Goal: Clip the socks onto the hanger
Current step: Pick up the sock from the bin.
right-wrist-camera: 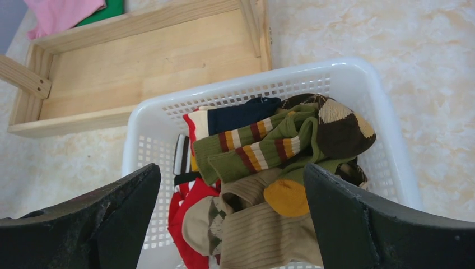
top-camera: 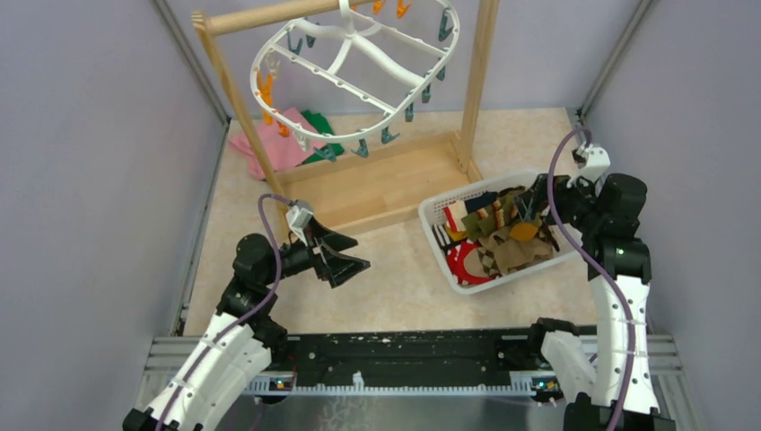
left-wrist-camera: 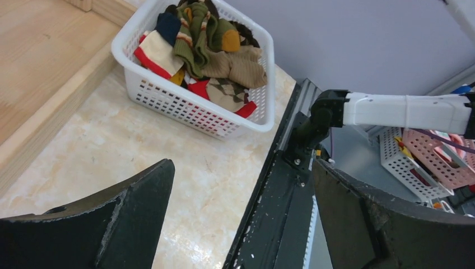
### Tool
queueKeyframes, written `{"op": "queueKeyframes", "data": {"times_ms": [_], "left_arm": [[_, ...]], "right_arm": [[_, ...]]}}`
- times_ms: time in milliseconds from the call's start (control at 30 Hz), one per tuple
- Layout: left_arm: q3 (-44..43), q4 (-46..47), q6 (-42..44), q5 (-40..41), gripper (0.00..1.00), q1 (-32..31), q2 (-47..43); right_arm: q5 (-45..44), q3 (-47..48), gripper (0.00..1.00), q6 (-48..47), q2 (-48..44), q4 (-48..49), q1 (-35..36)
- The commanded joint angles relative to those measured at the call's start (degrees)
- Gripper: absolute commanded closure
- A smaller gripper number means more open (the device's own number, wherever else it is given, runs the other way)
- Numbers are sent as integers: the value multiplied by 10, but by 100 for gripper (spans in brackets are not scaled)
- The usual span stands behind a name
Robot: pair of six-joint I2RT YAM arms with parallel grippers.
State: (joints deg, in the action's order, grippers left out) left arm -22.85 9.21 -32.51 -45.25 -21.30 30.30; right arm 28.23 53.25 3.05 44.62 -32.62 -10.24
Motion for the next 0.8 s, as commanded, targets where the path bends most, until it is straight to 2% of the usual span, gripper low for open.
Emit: {"op": "queueKeyframes", "data": {"times_ms": [0,100,267,500,700,767], "left_arm": [[-18,-9,37,42,1,-7,13],[-11,-7,29,64,1,-8,6],[35,53,-13,80,1,-7,2],[63,102,-52,97,1,-7,1],[103,189,-89,111,1,-6,-6],[112,208,-97,107,1,-7,-3]], "right_arm": [[23,8,1,-9,-8,16,-7],[36,7,1,-25,-10,15,-7],[84,9,1,-85,-6,5,-7],[297,-11,1,-266,15,-49,-6],[401,-14,1,-438,41,-139,-6],[409,-18,1,-437,48,-134,-6]]}}
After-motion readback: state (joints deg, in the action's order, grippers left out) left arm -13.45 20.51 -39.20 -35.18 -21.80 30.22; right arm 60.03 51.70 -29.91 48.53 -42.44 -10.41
